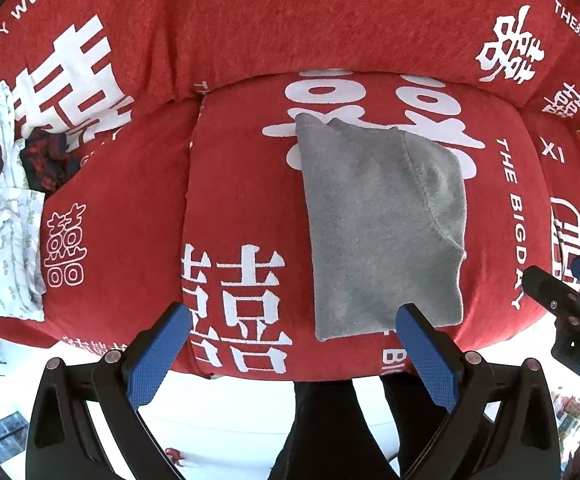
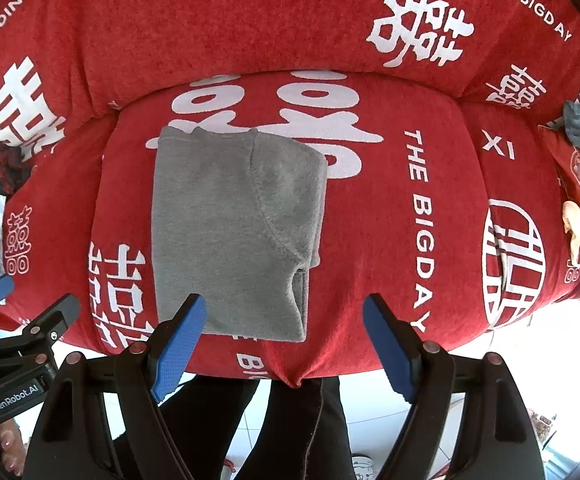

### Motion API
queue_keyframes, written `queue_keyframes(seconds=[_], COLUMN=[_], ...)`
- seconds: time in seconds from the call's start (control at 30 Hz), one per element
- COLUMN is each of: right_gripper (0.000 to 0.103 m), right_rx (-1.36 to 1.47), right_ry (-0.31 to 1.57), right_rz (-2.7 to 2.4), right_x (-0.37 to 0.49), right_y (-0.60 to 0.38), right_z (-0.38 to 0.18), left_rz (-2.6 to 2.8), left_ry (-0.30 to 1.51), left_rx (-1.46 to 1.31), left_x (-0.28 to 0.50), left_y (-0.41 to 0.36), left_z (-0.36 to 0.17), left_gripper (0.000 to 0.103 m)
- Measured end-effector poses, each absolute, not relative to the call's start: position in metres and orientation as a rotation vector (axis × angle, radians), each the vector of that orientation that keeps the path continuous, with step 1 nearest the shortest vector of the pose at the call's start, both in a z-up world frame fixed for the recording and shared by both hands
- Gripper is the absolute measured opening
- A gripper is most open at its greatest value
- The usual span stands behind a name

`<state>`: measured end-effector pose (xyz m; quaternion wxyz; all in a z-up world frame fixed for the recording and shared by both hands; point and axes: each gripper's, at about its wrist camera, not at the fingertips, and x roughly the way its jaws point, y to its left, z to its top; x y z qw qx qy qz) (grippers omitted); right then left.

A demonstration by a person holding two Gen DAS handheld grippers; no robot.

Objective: Fold small clothes

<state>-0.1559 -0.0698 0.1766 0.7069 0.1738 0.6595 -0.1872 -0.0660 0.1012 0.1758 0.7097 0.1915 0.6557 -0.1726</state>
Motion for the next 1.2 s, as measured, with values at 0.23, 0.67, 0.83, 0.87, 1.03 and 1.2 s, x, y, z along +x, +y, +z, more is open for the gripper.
queue_keyframes(seconds=[0.23,0.67,0.83,0.87,1.03,1.2], right_gripper=[0.083,0.083,0.083,0.083,0.083,0.083], right_rx=[0.384,0.375,0.376,0.375,0.371,0.373], right_ry=[1.464,1.465,1.459,1.460,1.464,1.462], right_rz=[-0.417,-0.420,-0.426,-0.425,-0.418,-0.424], right_x=[-0.1561,-0.1561,-0.1561,-0.1555,-0.1547,-0.1551], right_y=[-0.0704,-0.0698,-0.0696,-0.0696,-0.0689,-0.0686], right_z=[0.1769,0.1771,0.1782,0.1781,0.1776,0.1772], left_rz=[-0.372,-0.360,-0.348,-0.342,-0.338,-0.355], left_ry=[1.461,1.456,1.442,1.436,1.413,1.395], left_rx=[0.416,0.430,0.438,0.440,0.427,0.412], left_x=[-0.0671,-0.0723,-0.0721,-0.0720,-0.0699,-0.0704], left_y=[0.1037,0.1040,0.1051,0.1051,0.1061,0.1049], left_z=[0.1736,0.1718,0.1725,0.1727,0.1749,0.1789], left_gripper=[0.103,0.103,0.103,0.103,0.103,0.103])
